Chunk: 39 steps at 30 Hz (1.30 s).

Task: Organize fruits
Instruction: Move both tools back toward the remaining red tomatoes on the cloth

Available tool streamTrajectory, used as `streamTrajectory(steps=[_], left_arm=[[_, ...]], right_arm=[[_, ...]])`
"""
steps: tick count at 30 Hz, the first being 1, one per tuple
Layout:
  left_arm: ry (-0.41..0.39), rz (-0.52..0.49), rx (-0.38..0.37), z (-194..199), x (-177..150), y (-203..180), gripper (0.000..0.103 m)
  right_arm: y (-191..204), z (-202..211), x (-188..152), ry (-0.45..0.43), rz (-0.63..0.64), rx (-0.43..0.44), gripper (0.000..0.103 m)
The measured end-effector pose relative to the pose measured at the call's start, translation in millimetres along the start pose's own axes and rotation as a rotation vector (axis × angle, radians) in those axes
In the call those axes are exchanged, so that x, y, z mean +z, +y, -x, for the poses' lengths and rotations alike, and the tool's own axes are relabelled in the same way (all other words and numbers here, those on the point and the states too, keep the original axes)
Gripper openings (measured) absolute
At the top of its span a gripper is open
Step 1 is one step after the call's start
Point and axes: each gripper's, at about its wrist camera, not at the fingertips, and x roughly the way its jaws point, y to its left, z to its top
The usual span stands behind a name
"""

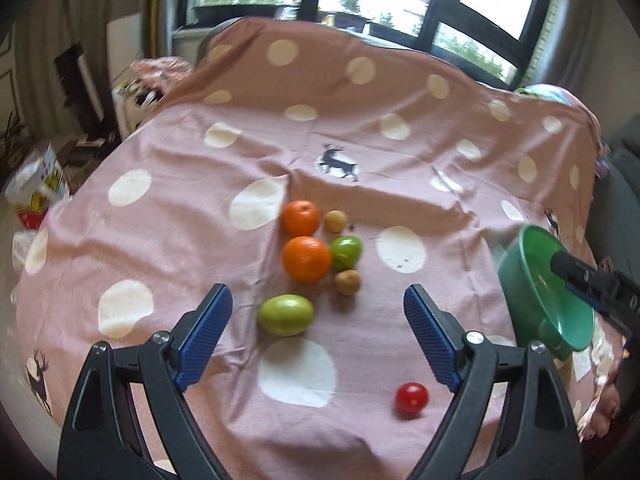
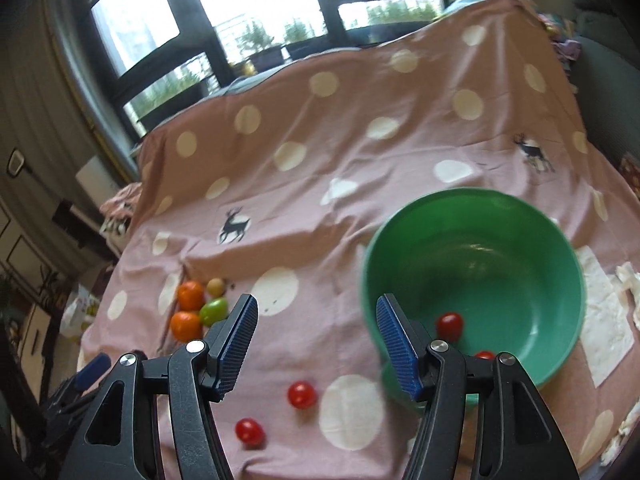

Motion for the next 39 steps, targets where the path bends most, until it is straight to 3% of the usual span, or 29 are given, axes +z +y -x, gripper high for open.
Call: streamTrajectory(steps=[7,16,22,25,32,39], left_arm=[[0.069,0.085,0.006,-13.0,-1.5,26.1,0.086],[0.209,-0.004,-0.075,-35.0,-25.2,-3.5,0.082],[0.277,-0.088,-0.199,-39.4,-37.4,-28.7,0.071],[0.357,-0.092,-0.290,-50.5,-44.4,-34.3,0.066],[0.430,-0.121,-0.305,-61.7,-55.9,-45.8,0.059],[0.452,-0.163,-0.313,-66.3,-64.6,-56.9,0.050]], right_arm=[[27.2,-27.7,-12.7,0.112,0.056,0.068,0.063],[27.3,-45.0,-30.3,0.235,0.109,0.053,0.062],[18.1,-60.5,-38.6,0.301,0.112,0.007,0.047],[16.8,-67.1,-44.2,0.334,0.121,0.032,0.042],[13.0,-81.1,-50.9,0.384,0.127,0.007,0.042],[13.6,-83.4,-52.7,0.393,0.138,0.011,0.041]])
